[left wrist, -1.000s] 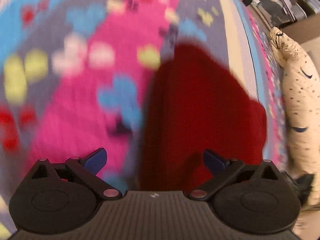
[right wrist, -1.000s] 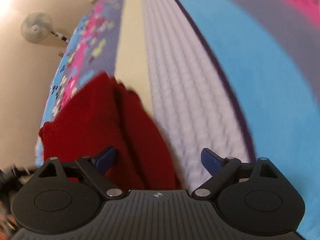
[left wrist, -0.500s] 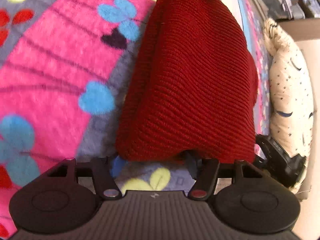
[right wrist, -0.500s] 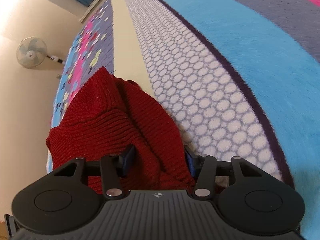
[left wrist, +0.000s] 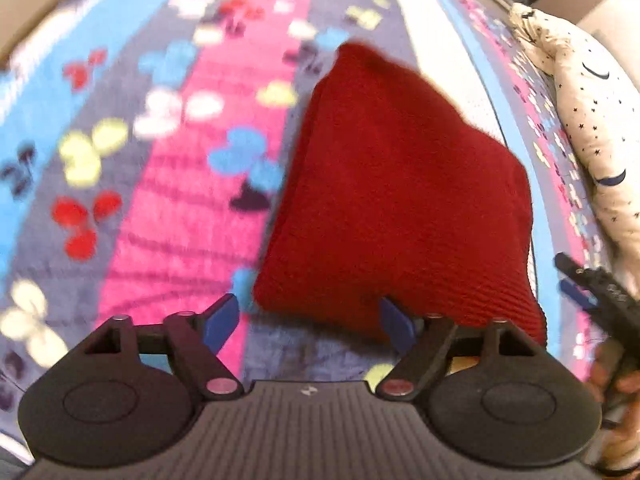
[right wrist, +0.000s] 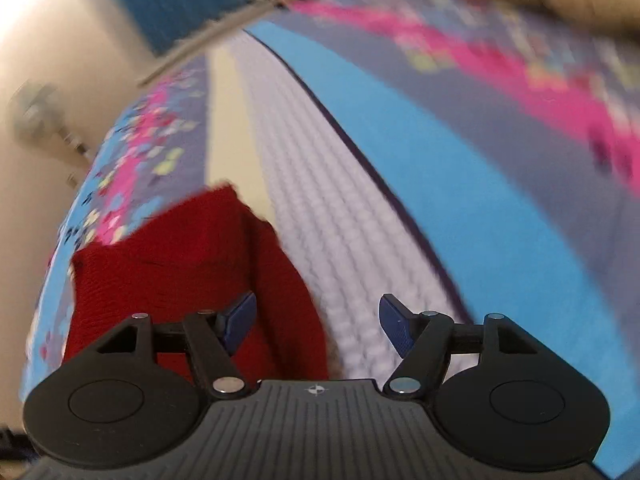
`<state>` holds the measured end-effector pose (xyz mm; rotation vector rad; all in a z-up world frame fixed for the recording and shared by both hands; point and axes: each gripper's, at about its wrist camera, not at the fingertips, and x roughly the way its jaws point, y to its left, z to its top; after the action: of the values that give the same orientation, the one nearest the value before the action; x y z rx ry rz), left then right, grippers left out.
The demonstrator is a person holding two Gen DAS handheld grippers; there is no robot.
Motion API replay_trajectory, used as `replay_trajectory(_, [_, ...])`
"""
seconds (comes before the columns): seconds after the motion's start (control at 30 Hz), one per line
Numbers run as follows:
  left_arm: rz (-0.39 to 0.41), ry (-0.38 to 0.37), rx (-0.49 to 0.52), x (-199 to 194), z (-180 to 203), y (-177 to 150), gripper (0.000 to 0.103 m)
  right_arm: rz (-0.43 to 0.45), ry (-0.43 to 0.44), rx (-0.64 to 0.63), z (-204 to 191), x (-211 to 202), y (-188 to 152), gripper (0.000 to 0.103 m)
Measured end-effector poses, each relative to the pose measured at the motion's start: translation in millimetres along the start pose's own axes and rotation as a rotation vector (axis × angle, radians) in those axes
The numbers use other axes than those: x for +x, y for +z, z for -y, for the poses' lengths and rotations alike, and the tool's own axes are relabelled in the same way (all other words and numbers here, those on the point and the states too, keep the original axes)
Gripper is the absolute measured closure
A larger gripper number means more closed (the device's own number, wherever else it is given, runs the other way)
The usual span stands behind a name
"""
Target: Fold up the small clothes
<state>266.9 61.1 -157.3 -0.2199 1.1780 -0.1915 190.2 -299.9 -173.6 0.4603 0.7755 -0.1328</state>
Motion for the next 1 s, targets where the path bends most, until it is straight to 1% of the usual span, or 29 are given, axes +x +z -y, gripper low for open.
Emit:
replay_trajectory(0.07, [0.047, 0.066, 0.051, -6, 21, 5, 0.016, -0.023, 0.053, -0.107, -22, -7, 2, 0.032])
replay_trajectory(0.13, [0.071, 0.12, 0.092, -5, 44, 11, 0.016, -0.088, 0.116, -0.239, -45, -8, -4, 0.036])
replay_trajectory(0.2, [0.082, 0.181, 0.128, 9, 63, 16, 0.016, -0.12, 0.118, -0.362, -63, -4, -16, 0.036])
replay_trajectory(0.23, [0.078, 0.232, 0.157, 19, 71, 16, 0.014, -0.151, 0.089, -0.434, -70, 5, -26, 0.036])
replay_trajectory(0.27, [0.078, 0.29, 0.199, 33, 78, 14, 0.01, -0.155, 0.065, -0.457, -73, 14, -33, 0.034])
replay_trajectory(0.3, [0.087, 0.342, 0.235, 45, 81, 10, 0.002, -0.167, 0.057, -0.454, -74, 24, -38, 0.031])
replay_trajectory(0.33, [0.107, 0.401, 0.266, 56, 81, 6, 0.0, -0.174, 0.06, -0.433, -71, 31, -42, 0.027])
replay_trajectory(0.37, [0.12, 0.408, 0.267, 57, 78, 5, 0.0, -0.173, 0.064, -0.419, -68, 34, -41, 0.026])
replay_trajectory(0.43, [0.115, 0.373, 0.231, 50, 68, 8, 0.0, -0.189, 0.071, -0.405, -68, 35, -35, 0.025])
replay_trajectory(0.53, [0.113, 0.341, 0.227, 27, 65, 4, 0.001, -0.181, 0.053, -0.382, -69, 18, -25, 0.025])
replay_trajectory(0.6, [0.118, 0.292, 0.235, 5, 66, -7, 0.0, -0.133, 0.034, -0.378, -72, -3, -24, 0.025])
replay_trajectory(0.63, [0.124, 0.258, 0.23, -11, 66, -16, 0.0, -0.099, 0.026, -0.385, -76, -19, -26, 0.021])
replay_trajectory(0.73, [0.136, 0.195, 0.204, -47, 68, -43, 0.0, -0.016, 0.013, -0.375, -82, -68, -38, 0.011])
replay_trajectory(0.87, [0.16, 0.175, 0.177, -85, 70, -81, 0.0, 0.027, -0.013, -0.355, -85, -115, -62, 0.009])
replay_trajectory(1.0, [0.162, 0.164, 0.173, -108, 69, -111, 0.0, 0.034, -0.038, -0.342, -87, -151, -90, 0.009])
